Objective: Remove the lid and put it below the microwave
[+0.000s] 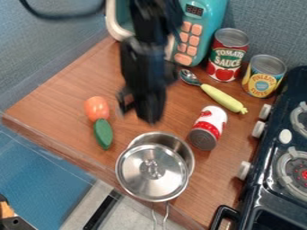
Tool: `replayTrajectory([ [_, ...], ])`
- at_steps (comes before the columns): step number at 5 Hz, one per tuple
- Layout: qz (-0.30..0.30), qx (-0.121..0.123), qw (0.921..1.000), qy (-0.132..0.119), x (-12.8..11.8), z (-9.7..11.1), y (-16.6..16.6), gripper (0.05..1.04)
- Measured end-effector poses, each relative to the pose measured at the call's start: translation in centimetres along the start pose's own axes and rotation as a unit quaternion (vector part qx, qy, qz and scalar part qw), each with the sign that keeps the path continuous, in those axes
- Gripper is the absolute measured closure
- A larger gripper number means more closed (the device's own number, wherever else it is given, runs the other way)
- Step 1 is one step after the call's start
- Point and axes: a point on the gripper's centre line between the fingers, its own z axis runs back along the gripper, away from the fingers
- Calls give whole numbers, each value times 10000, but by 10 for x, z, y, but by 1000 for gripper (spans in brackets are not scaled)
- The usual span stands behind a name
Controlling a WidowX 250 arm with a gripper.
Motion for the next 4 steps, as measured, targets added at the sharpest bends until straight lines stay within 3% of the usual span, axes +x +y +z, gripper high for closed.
replayTrajectory([
  [1,254,-13,9996,148,15,0,-22,1034],
  [2,247,61,9997,-6,17,-9,-17,1034],
  [3,-135,271,9995,-23,-1,-27,0,1014],
  [4,-494,281,9982,-186,-17,-33,18,870],
])
